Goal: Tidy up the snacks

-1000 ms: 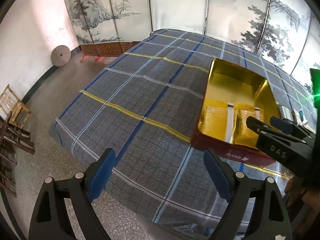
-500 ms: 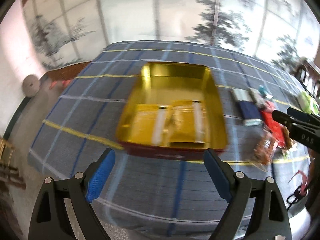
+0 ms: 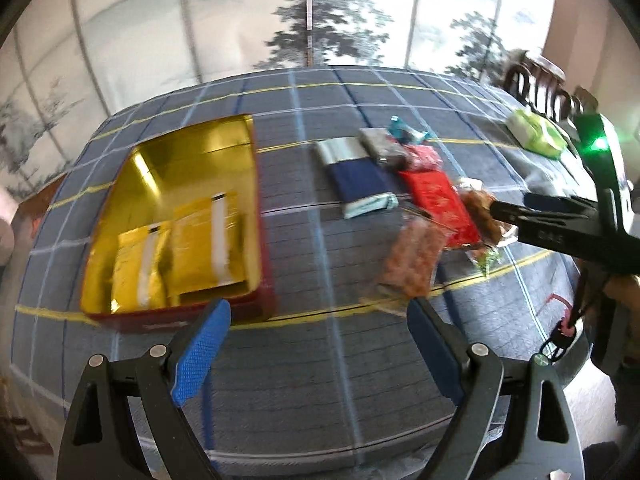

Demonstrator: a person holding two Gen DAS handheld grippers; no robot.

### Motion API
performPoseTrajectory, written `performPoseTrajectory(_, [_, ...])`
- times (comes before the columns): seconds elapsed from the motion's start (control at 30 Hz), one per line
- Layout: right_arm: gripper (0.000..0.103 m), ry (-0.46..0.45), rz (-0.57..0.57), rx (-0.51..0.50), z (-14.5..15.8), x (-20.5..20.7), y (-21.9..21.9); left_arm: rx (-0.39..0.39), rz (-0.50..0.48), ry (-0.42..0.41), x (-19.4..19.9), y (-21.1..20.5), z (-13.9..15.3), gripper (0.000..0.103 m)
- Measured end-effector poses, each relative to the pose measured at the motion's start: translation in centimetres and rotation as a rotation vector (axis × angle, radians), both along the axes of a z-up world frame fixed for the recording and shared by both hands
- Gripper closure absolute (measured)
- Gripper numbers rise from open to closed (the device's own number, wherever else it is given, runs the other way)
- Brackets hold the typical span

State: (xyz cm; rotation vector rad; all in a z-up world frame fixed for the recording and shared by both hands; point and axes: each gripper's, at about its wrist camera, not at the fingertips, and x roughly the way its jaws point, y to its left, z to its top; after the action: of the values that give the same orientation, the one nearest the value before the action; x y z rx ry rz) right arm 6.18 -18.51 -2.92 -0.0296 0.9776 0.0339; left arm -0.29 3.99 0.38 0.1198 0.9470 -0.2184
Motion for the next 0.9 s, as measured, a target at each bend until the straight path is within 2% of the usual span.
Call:
performPoseTrajectory(0.33, [0.034,0.014,0.017,0.025,-2.1,1.1,-0.2,-0.004,-0.099,0.001,1.8,-3.5,-1.5,0.015])
performPoseTrajectory(0.6, [0.064,-0.007,0.049,0.02,-2.6,1.3,-1.0,0.021,-0.177,0.015,3.1,-5.1,-2.9,0.015])
performPoseTrajectory(0.9, [0.064,-0.068,-0.014,-0.02,-2.9,3.1,-4.5,0.058,-0.224,0.049,4.3,-6.4,-4.2,0.015])
